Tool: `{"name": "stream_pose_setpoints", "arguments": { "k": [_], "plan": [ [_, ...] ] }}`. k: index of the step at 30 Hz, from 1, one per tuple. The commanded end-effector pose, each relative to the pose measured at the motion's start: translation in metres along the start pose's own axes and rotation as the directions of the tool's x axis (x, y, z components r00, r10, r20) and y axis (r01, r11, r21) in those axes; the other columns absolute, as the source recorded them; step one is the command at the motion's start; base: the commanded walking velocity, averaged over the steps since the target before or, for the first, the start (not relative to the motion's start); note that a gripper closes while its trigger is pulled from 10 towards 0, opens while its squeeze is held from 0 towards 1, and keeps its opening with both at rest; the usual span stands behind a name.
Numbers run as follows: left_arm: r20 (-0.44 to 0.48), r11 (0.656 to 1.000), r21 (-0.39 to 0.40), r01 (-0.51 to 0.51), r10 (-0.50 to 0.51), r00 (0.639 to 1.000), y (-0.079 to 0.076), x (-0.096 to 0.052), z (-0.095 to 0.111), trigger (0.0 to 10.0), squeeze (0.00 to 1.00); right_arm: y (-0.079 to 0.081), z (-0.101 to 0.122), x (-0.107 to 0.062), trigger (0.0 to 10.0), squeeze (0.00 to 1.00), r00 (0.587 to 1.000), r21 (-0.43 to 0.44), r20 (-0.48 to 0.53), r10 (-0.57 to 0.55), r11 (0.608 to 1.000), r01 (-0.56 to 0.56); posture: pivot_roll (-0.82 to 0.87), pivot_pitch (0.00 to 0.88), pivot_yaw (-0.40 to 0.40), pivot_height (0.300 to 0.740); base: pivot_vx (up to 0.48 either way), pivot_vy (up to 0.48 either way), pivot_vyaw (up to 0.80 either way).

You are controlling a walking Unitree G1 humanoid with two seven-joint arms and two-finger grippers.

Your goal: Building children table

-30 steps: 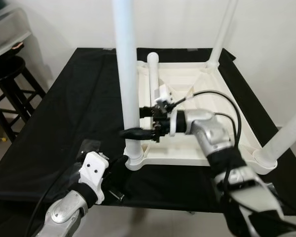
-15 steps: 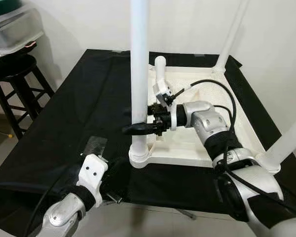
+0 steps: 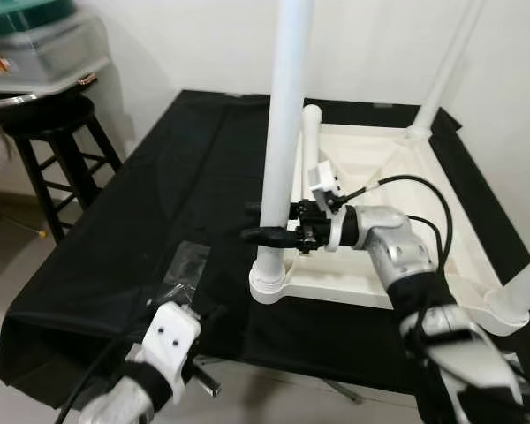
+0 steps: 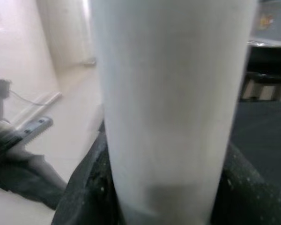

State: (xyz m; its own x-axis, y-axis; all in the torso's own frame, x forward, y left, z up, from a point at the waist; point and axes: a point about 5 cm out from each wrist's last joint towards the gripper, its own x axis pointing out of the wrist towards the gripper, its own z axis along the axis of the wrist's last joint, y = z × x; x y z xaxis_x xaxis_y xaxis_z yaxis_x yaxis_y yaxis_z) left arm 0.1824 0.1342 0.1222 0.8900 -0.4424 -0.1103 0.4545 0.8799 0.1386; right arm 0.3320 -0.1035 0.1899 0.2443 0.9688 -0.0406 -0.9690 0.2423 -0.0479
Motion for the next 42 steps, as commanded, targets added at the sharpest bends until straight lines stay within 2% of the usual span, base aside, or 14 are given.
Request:
{"name": "stream_pose_setpoints", "arguments": {
  "k": [1, 3, 11, 12, 14, 15, 21, 23, 24, 34, 35, 39, 40, 42],
  "plan": [
    [0.0, 1.0, 0.025, -0.011, 0.011, 1.0, -0.001, -0.002, 0.001, 10.0, 0.0, 0.026, -0.045, 0.009, 0.0, 0.0, 0.973, 0.149, -0.173, -0.152, 0.973, 0.178, 0.06, 0.138, -0.018, 0.74, 0.0, 0.0, 0.0],
    [-0.005, 0.998, 0.059, -0.018, 0.019, 1.0, 0.0, -0.003, 0.002, 10.0, 0.0, 0.063, -0.055, 0.017, 0.0, 0.0, 0.88, 0.125, -0.245, -0.407, 0.887, 0.445, 0.04, 0.135, 0.009, 0.74, 0.0, 0.0, 0.0],
    [-0.01, 1.0, -0.003, 0.029, -0.029, 1.0, -0.011, -0.01, 0.002, 10.0, 0.0, 0.044, -0.05, 0.014, 0.0, 0.0, 0.87, 0.105, -0.228, -0.437, 0.877, 0.469, 0.02, 0.127, 0.007, 0.74, 0.0, 0.0, 0.0],
    [0.001, 0.997, -0.023, 0.073, -0.073, 0.997, -0.016, -0.009, 0.003, 10.0, 0.0, 0.04, -0.046, 0.02, 10.0, 0.0, 0.882, 0.098, -0.219, -0.417, 0.89, 0.445, 0.02, 0.119, 0.007, 0.74, 0.0, 0.0, 0.0],
    [0.003, 0.996, -0.026, 0.082, -0.082, 0.997, -0.017, -0.009, 0.003, 10.0, 0.0, 0.039, -0.042, 0.022, 10.0, 0.0, 0.893, 0.099, -0.207, -0.399, 0.9, 0.425, 0.02, 0.119, 0.007, 0.74, 0.0, 0.0, 0.0],
    [0.006, 0.995, -0.034, 0.091, -0.091, 0.996, -0.018, -0.008, 0.003, 10.0, 0.0, 0.031, -0.036, 0.023, 10.0, 1.0, 0.909, 0.096, -0.185, -0.372, 0.914, 0.394, 0.02, 0.119, 0.007, 0.74, 0.0, 0.0, 0.0],
    [0.012, 0.994, -0.043, 0.101, -0.1, 0.995, -0.019, -0.006, 0.002, 10.0, 0.0, 0.017, -0.007, 0.022, 10.0, 1.0, 0.957, 0.03, -0.098, -0.273, 0.96, 0.277, 0.03, 0.104, 0.007, 0.74, 0.0, 0.0, 0.0],
    [0.016, 0.994, -0.047, 0.102, -0.102, 0.995, -0.019, -0.004, 0.001, 10.0, 0.0, 0.008, 0.017, 0.02, 10.0, 0.48, 0.993, -0.048, -0.026, -0.118, 0.992, 0.116, 0.04, 0.094, 0.004, 0.74, 0.0, 0.0, 0.0],
    [0.018, 0.993, -0.049, 0.104, -0.103, 0.995, -0.019, -0.004, 0.001, 10.0, 0.0, 0.003, 0.026, 0.019, 10.0, 0.0, 0.999, -0.072, -0.009, -0.053, 0.996, 0.052, 0.04, 0.091, 0.005, 0.74, 0.0, 0.0, 0.0],
    [0.033, 0.991, -0.064, 0.116, -0.114, 0.993, -0.018, -0.001, -0.001, 10.0, 0.0, -0.02, 0.038, 0.03, 9.6, 0.0, 0.98, -0.097, -0.084, 0.18, 0.977, -0.188, 0.07, 0.07, -0.012, 0.74, 0.0, 0.0, 0.0],
    [0.037, 0.991, -0.065, 0.113, -0.111, 0.993, -0.018, -0.001, -0.002, 10.0, 0.0, -0.021, 0.039, 0.03, 2.9, 0.0, 0.973, -0.068, -0.076, 0.218, 0.972, -0.223, 0.07, 0.069, -0.011, 0.74, 0.0, 0.0, 0.0],
    [0.041, 0.992, -0.066, 0.11, -0.108, 0.993, -0.018, -0.001, -0.003, 10.0, 0.0, -0.023, 0.04, 0.029, 2.9, 0.0, 0.964, -0.045, -0.068, 0.257, 0.965, -0.26, 0.07, 0.069, -0.011, 0.74, 0.0, 0.0, 0.0],
    [0.044, 0.992, -0.068, 0.11, -0.108, 0.993, -0.017, -0.001, -0.003, 10.0, 0.0, -0.025, 0.039, 0.027, 0.0, 0.0, 0.961, -0.029, -0.069, 0.268, 0.962, -0.27, 0.08, 0.065, -0.015, 0.74, 0.0, 0.0, 0.0],
    [0.05, 0.991, -0.07, 0.11, -0.107, 0.993, -0.017, 0.0, -0.003, 10.0, 0.0, -0.03, 0.035, 0.024, 0.0, 0.0, 0.965, 0.001, -0.079, 0.249, 0.968, -0.249, 0.08, 0.063, -0.014, 0.74, 0.0, 0.0, 0.0]
  ]
}}
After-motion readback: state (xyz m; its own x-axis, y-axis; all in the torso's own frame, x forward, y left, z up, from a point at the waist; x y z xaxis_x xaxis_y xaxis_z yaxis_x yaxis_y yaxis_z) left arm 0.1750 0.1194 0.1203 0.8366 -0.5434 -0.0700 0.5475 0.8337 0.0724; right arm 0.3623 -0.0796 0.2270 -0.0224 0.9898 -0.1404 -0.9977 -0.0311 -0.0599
